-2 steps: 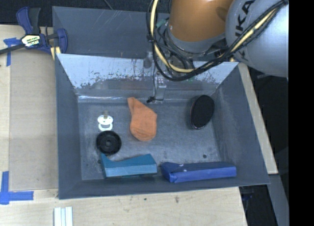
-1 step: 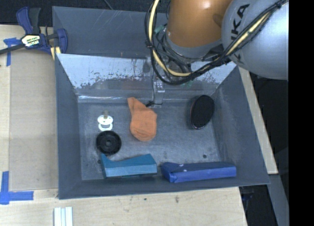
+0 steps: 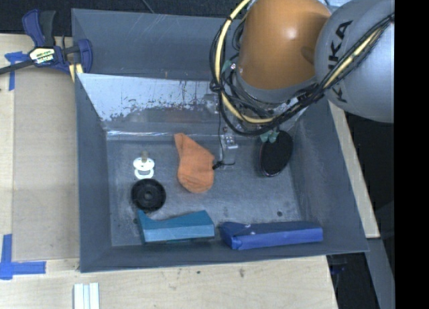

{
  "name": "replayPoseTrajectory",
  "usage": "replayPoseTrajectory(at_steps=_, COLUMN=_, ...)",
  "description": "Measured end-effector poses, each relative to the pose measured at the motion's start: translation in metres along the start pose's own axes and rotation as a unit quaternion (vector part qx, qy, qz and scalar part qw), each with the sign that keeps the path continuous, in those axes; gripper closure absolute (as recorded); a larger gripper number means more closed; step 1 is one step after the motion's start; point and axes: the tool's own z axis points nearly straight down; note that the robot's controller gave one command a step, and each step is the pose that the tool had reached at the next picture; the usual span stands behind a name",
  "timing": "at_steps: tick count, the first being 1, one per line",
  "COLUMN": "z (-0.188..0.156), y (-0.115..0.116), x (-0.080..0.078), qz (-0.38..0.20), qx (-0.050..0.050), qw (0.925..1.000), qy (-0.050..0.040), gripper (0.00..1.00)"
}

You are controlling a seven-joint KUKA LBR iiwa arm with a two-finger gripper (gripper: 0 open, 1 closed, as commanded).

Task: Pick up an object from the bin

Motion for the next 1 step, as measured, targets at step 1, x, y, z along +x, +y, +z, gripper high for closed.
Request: replayPoseTrajectory(at_steps=1, z=0.0096, y=-0.0087, x=-0.0164, qz=0.05, qx=0.0, qw=0.9987, qy=-0.0048, gripper=0.0)
